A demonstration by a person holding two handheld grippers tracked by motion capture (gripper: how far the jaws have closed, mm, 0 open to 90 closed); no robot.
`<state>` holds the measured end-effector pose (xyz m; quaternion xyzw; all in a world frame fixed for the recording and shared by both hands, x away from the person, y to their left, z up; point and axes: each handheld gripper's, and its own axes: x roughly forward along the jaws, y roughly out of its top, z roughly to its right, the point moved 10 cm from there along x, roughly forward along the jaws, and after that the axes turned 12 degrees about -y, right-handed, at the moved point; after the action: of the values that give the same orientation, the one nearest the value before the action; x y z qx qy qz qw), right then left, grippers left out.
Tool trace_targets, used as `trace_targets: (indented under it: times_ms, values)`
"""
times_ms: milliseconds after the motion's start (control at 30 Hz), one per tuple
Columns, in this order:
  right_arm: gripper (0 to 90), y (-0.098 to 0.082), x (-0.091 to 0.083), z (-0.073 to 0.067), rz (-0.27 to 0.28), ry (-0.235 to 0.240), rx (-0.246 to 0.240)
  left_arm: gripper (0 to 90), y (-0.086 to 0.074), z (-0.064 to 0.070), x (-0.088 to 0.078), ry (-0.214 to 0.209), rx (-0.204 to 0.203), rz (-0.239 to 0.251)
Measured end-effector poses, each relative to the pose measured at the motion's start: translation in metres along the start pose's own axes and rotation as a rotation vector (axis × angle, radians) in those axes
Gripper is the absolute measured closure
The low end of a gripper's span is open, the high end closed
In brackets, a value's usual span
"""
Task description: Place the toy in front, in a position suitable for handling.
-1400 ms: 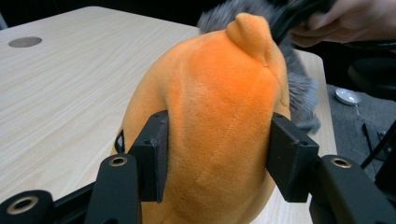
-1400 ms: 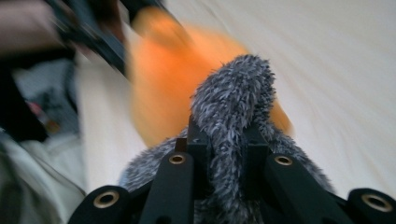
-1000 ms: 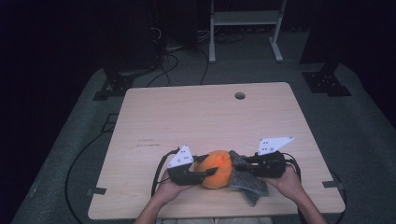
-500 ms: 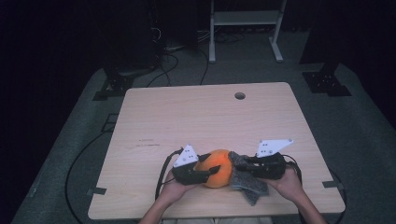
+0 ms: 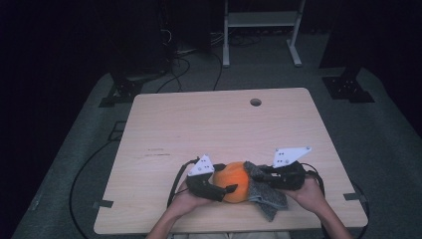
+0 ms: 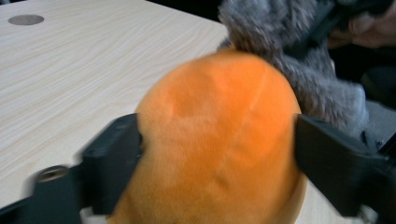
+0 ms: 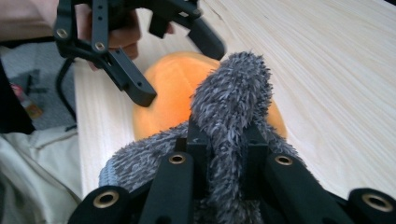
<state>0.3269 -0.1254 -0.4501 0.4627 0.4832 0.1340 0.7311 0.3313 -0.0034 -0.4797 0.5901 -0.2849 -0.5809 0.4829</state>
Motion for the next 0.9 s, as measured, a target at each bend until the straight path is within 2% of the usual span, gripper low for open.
trace_targets:
  times_ms: [67,100,167,200,267,367,433,500,567,633,700,767,833,867,900]
  values:
    - [77.9,-0.003,-0.002,0.008,-0.009,-0.016,0.008,31.4,0.000,0.000,-0.001,-0.002,-0.012,-0.005]
    - [77.9,-0.008,-0.003,0.014,-0.027,-0.047,0.008,31.7,0.000,0.000,-0.002,-0.004,-0.012,-0.007]
    - [77.9,-0.016,-0.006,0.022,-0.054,-0.076,0.023,32.2,0.000,0.001,-0.002,-0.009,-0.011,-0.005]
    - [77.9,-0.015,-0.007,0.022,-0.047,-0.073,0.031,32.2,0.000,0.003,-0.001,-0.004,-0.003,-0.008]
    - [77.9,-0.006,-0.014,0.016,0.003,-0.047,0.038,32.3,0.002,0.006,0.001,0.005,0.013,-0.018]
    - [77.9,0.013,-0.015,0.001,0.049,-0.008,0.002,33.4,0.003,0.009,0.005,0.015,0.038,-0.028]
    - [77.9,0.015,-0.010,-0.002,0.026,-0.015,-0.030,34.2,0.002,0.008,0.003,0.021,0.032,-0.027]
    - [77.9,0.008,-0.006,0.003,-0.001,-0.029,-0.029,34.6,0.001,0.005,0.000,0.026,0.014,-0.020]
    - [77.9,-0.004,-0.004,0.012,-0.044,-0.065,-0.018,34.6,0.001,0.004,0.001,0.028,0.003,-0.017]
    - [77.9,-0.007,-0.008,0.015,-0.030,-0.054,0.016,34.4,0.002,0.006,0.003,0.029,0.018,-0.022]
    - [77.9,0.003,-0.014,0.006,0.015,-0.027,0.014,34.4,0.003,0.009,0.006,0.027,0.027,-0.023]
    - [77.8,0.013,-0.015,-0.005,0.041,0.010,-0.009,34.2,0.004,0.010,0.007,0.029,0.031,-0.022]
    - [77.8,0.015,-0.008,-0.013,0.012,0.003,-0.055,34.2,0.003,0.010,0.006,0.025,0.032,-0.026]
    - [77.8,0.013,-0.004,-0.012,-0.013,-0.016,-0.078,34.5,0.002,0.009,0.005,0.025,0.029,-0.023]
    - [77.8,0.010,-0.002,-0.010,-0.023,-0.021,-0.081,35.1,0.001,0.009,0.004,0.023,0.028,-0.023]
